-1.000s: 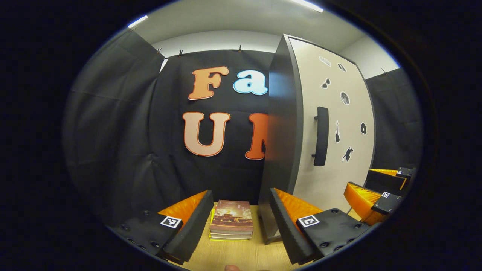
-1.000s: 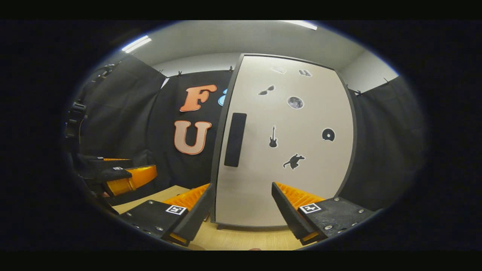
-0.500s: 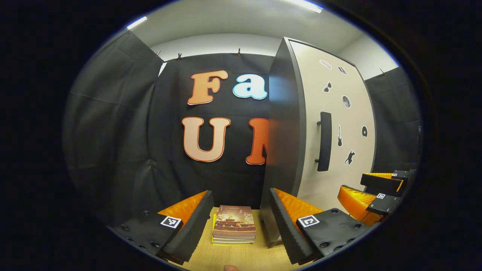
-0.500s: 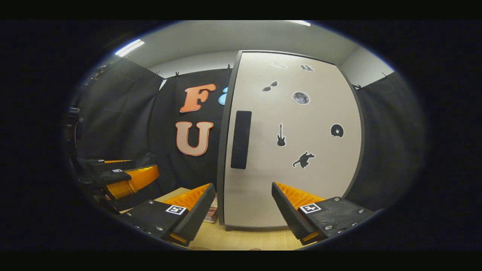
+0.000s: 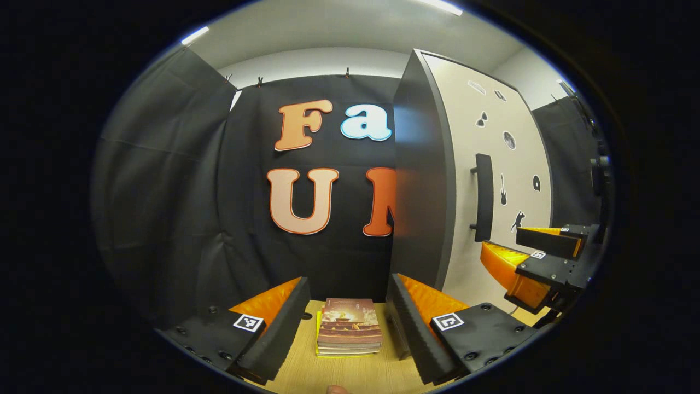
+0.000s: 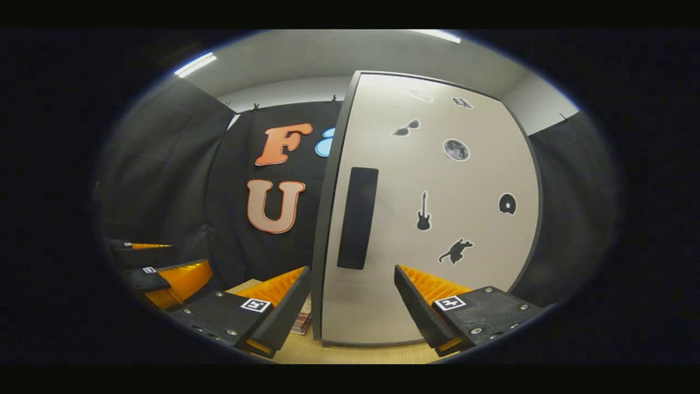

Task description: Open the cabinet door with the right hand, grasp the bottle in the cabinet with the left hand and place it on the coaster, then close the cabinet door with the right hand.

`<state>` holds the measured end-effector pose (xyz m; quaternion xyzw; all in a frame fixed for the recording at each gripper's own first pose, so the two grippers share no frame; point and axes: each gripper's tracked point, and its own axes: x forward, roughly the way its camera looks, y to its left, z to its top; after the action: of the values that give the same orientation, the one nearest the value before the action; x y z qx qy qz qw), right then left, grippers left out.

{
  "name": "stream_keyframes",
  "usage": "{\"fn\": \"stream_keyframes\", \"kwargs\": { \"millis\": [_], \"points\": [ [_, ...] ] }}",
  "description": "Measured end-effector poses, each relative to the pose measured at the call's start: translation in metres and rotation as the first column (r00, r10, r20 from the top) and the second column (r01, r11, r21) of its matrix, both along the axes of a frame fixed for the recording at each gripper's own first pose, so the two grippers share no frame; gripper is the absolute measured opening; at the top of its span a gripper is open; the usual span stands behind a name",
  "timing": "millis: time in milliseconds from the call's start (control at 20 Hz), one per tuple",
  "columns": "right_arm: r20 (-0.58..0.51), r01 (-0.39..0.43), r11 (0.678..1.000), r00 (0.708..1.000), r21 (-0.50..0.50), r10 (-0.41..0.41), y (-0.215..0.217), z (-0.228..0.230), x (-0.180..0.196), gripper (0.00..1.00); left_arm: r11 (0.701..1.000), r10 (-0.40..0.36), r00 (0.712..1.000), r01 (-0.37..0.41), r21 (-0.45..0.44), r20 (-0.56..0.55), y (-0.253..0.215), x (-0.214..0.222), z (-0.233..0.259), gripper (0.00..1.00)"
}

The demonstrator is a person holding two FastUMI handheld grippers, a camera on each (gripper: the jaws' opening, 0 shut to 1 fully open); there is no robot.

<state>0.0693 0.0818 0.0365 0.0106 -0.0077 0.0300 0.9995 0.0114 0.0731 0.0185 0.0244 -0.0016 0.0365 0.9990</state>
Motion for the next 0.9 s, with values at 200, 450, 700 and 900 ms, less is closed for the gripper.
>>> {"fn": "stream_keyframes", "kwargs": {
  "millis": [200, 450, 700, 900],
  "points": [
    [-0.008, 0.042, 0.998, 0.999, 0.037, -0.041, -0.004, 0.005, 0.017, 0.92, 1.0, -0.004, 1.0, 0.003, -0.031, -0.022, 0.003, -0.001, -0.011, 0.99],
    [-0.012, 0.04, 0.995, 0.999, 0.094, -0.039, -0.006, 0.014, 0.039, 0.9, 1.0, -0.011, 0.999, 0.01, -0.021, -0.033, 0.006, 0.002, -0.017, 0.97],
    [-0.005, 0.03, 0.994, 1.0, 0.105, -0.03, -0.003, 0.021, 0.053, 0.75, 1.0, -0.027, 0.999, 0.027, -0.015, -0.028, 0.007, 0.004, -0.018, 0.96],
    [-0.001, 0.057, 0.994, 0.998, 0.091, -0.057, -0.004, 0.023, 0.058, 0.55, 0.999, -0.032, 0.999, 0.031, -0.042, -0.034, 0.017, 0.005, -0.021, 0.99]
  ]
}}
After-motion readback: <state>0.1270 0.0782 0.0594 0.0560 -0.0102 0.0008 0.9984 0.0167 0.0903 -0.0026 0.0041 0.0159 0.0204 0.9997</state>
